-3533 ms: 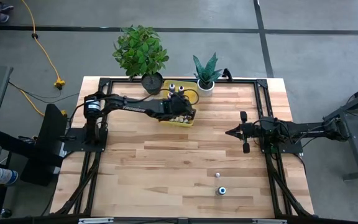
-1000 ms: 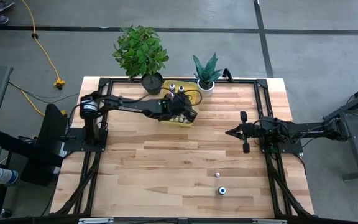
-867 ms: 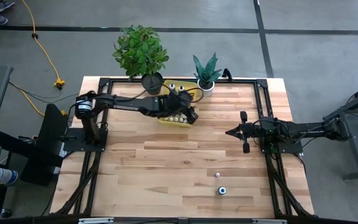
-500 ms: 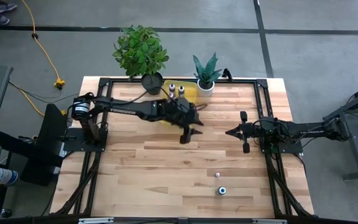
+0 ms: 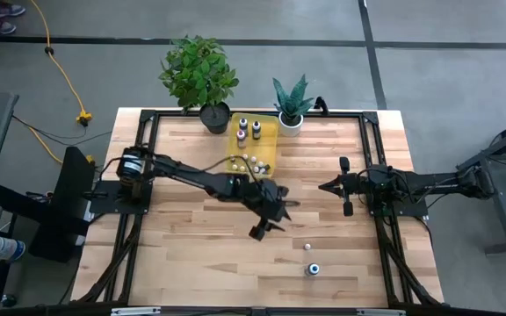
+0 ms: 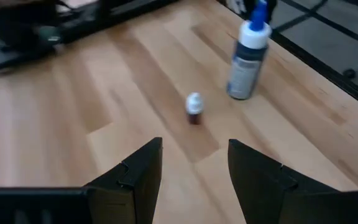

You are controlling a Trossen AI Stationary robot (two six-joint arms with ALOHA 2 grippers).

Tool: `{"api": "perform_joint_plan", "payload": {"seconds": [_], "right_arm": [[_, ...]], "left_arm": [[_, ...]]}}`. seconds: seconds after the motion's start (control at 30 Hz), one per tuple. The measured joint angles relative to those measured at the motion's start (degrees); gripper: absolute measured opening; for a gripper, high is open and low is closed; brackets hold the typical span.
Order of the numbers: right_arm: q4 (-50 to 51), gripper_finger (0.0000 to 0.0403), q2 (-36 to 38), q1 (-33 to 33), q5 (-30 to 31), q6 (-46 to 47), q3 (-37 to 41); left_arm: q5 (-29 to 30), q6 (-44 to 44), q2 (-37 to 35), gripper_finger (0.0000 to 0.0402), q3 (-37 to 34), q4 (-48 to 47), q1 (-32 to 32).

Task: Pick & Place food coloring
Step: Put the small orange food coloring bottle into the yellow bin

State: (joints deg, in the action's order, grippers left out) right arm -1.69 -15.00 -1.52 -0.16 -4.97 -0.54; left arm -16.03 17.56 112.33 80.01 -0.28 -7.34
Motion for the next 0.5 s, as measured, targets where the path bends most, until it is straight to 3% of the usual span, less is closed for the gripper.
{"api": "perform_joint_plan", "payload": {"seconds": [0.17,0.5], "right_arm": [[0.0,0.0000,0.0,0.0,0.0,0.0,0.0],[0.1,0.0000,0.0,0.0,0.0,0.0,0.0]], "left_arm": [[-0.1,0.6,4.9,0.0175,3.0,1.4,-1.9],[-1.5,0.2,15.9,0.0175,16.5,-1.1,-2.3]]}}
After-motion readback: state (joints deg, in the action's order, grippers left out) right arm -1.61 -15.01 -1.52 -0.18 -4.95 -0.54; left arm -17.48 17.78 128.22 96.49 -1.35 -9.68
